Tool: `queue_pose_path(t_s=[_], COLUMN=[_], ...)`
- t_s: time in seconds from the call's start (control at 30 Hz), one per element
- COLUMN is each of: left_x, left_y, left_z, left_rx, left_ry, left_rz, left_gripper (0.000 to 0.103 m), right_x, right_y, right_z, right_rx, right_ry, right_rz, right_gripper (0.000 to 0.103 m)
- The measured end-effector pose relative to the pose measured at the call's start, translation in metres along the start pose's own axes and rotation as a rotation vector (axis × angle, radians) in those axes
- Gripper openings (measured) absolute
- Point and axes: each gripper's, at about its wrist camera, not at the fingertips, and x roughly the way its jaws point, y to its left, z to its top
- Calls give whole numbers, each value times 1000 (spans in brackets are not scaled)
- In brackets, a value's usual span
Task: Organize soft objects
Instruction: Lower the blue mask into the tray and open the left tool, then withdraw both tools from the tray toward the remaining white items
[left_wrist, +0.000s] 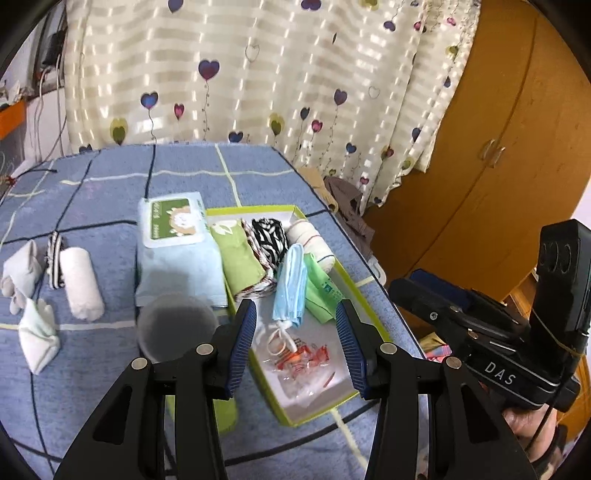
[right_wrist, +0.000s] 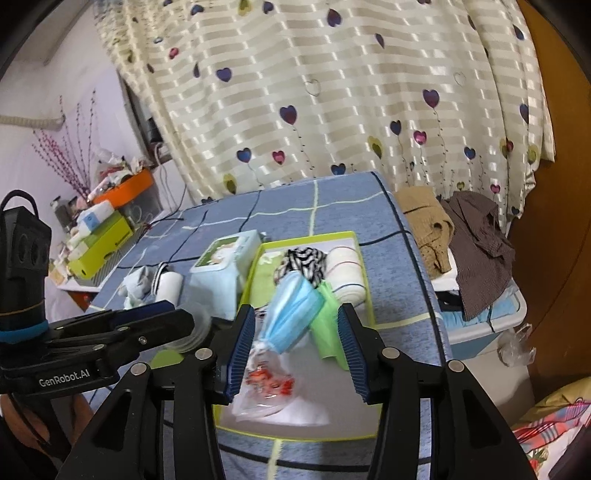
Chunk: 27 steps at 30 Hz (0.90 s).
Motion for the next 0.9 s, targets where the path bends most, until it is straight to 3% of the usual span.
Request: queue_pose_path(t_s=[0.4, 0.9], left_x=[-47, -68], left_y=[28, 52], left_z=[-19, -33], left_rx=[-16, -52], left_ry=[-71, -99], left_rz=[14, 44], left_gripper=[46, 46], right_x=[-11, 2], right_y=[60, 110], right_z=[-6, -12], right_rx=[-71, -152], right_ry=[5, 45], right_rz=[-7, 53], right_gripper=[55, 56])
